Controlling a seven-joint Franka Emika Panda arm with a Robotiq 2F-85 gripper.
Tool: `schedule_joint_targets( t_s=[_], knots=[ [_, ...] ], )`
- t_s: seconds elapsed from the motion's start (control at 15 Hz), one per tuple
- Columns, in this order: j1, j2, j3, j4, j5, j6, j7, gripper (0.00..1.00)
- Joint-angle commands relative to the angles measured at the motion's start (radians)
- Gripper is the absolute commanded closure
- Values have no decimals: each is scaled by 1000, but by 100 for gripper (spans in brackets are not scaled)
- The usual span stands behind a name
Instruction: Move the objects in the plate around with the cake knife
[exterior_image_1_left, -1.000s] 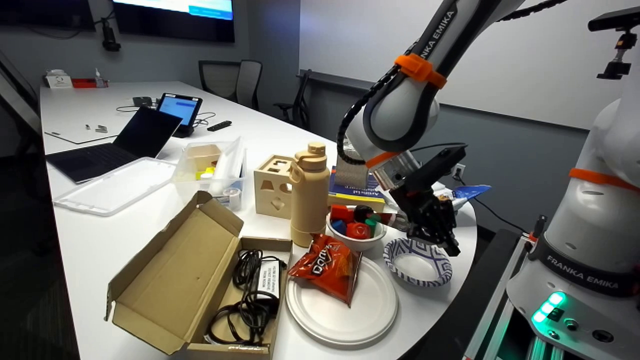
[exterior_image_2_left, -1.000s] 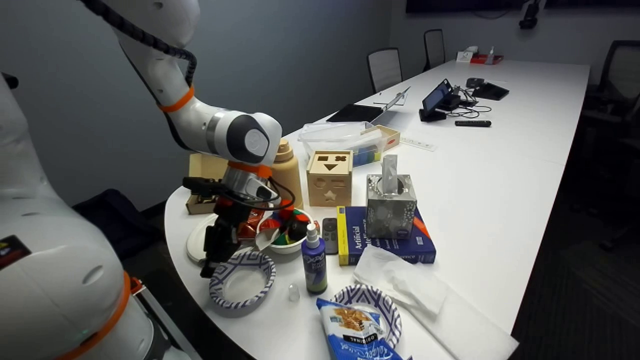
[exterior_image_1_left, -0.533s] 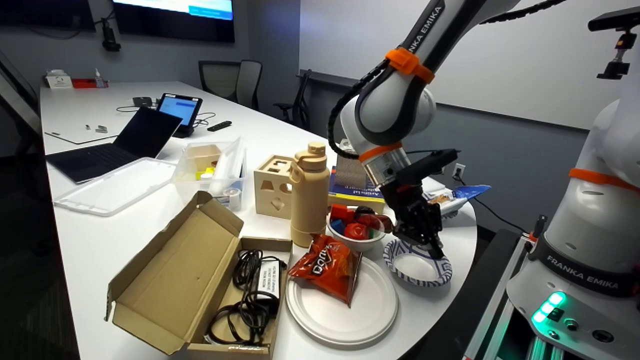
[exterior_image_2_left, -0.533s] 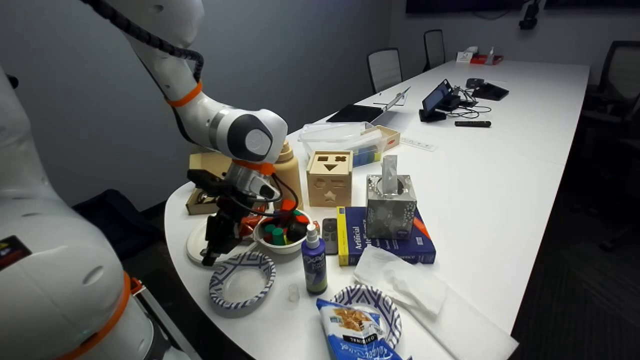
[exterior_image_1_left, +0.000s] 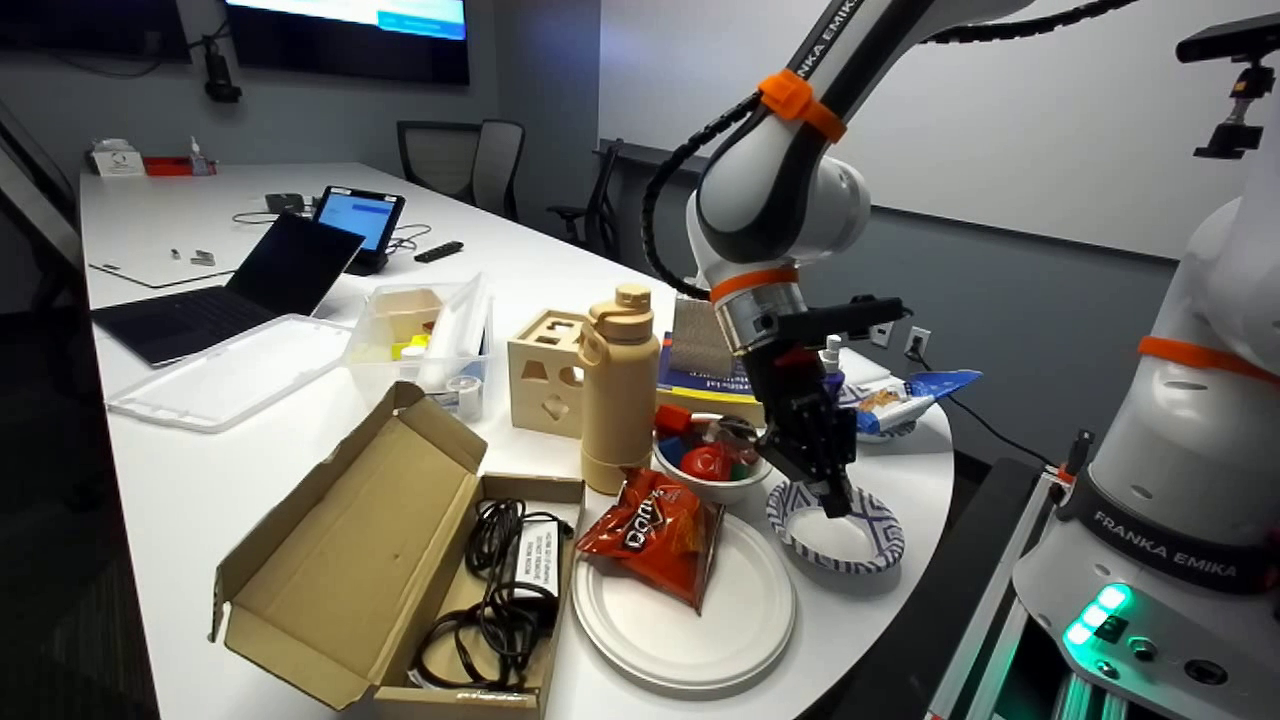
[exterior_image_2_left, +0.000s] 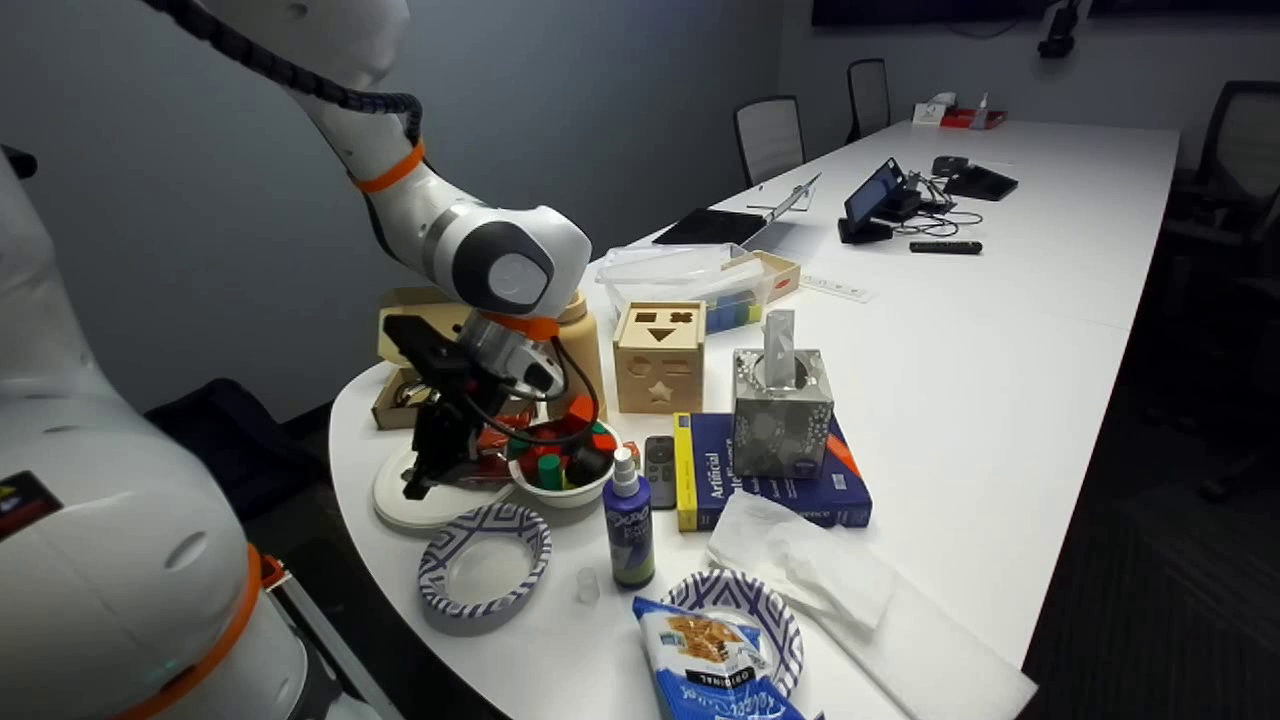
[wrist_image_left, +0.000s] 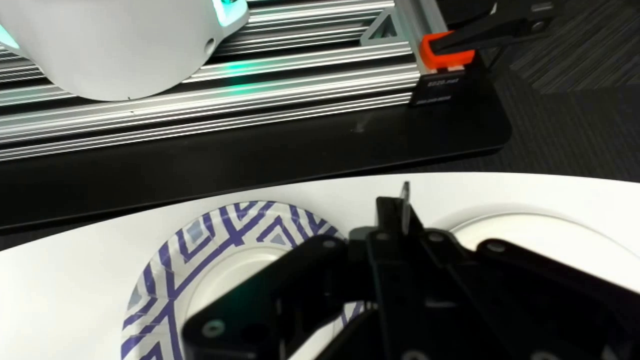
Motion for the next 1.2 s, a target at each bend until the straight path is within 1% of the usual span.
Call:
schedule_joint_targets(
  t_s=[0.0, 0.2, 0.33, 0.53, 0.67, 0.93, 1.13],
  knots=[
    [2, -51, -13, 6, 1, -8, 10, 99],
    [8, -52, -17, 39, -108, -60, 119, 99],
    [12, -22, -13, 67, -188, -109, 181, 99],
    [15, 27, -10, 95, -281, -186, 233, 99],
    [18, 56, -12, 103, -332, -212, 248, 99],
    [27, 108, -18, 118, -391, -227, 260, 99],
    [33, 139, -19, 126, -397, -219, 246, 99]
  ],
)
